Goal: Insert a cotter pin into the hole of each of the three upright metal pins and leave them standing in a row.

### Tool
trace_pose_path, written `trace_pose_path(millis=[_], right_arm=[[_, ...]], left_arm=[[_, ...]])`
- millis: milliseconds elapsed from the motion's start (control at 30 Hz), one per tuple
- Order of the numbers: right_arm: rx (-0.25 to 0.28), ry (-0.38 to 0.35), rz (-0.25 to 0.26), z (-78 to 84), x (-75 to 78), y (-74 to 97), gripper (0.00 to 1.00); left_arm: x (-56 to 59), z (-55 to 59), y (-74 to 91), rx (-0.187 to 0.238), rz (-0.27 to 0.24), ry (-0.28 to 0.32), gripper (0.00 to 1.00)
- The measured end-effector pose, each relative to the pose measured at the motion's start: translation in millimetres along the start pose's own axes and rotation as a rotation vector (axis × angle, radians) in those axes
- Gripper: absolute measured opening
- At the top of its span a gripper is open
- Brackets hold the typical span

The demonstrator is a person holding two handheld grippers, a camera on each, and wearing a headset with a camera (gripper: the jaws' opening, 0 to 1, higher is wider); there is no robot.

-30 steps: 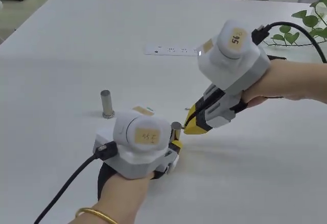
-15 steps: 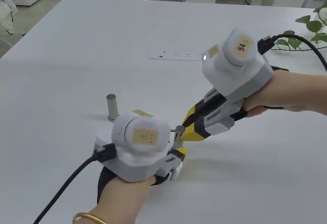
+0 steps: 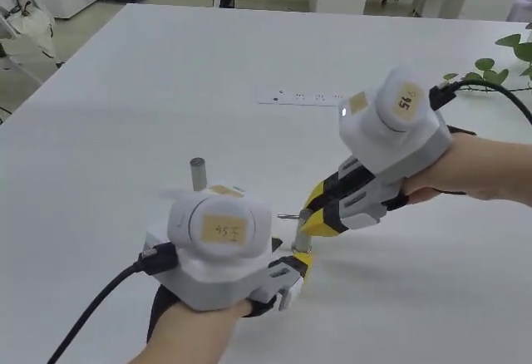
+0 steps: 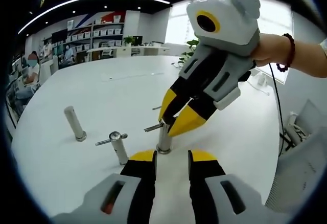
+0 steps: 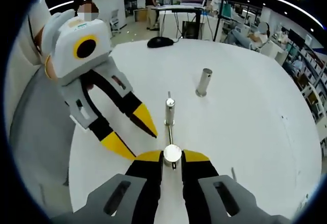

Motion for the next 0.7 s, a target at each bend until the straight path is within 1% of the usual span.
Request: trace_pose_path(millis=[67,200,367,500,700], right_arm=[[0.000,0.008,-0.001,0.2,0.8,0.1,0.15],[-0.003,0.006,0.009,0.4,4.3,-0.1,0.15],[-0.006,0.002,0.010,0.9,6.0,0.0,0.15],[-0.006,-0.019,0.011,0.2,5.7,-0.2,0.16],[0.078,-0.096,0.014,-9.8,8.6,6.1,0.24]], left_arm=[[-0.2,-0.8,2.6,0.003,0.004,0.001,0.23],[-1.0,-2.0,7.7,0.013,0.006,0.008,0.23],[-1.4,-3.3,12.7,0.025,0.004,0.017,0.23],[-3.1,-3.2,14.3,0.027,0.000,0.015,0.23],[-5.1,-4.8,17.5,0.032,-0.004,0.018,0.24]])
Point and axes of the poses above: the centre of the closed fingertips' face, and the gripper's own axes: y roughly backward along the fingers, x roughly to its right, z roughly out of its underside, the point moved 7 cm from there along y, roughly backward along the fingers, and after that the axes turned 2 degrees about x, right-handed, at the moved point
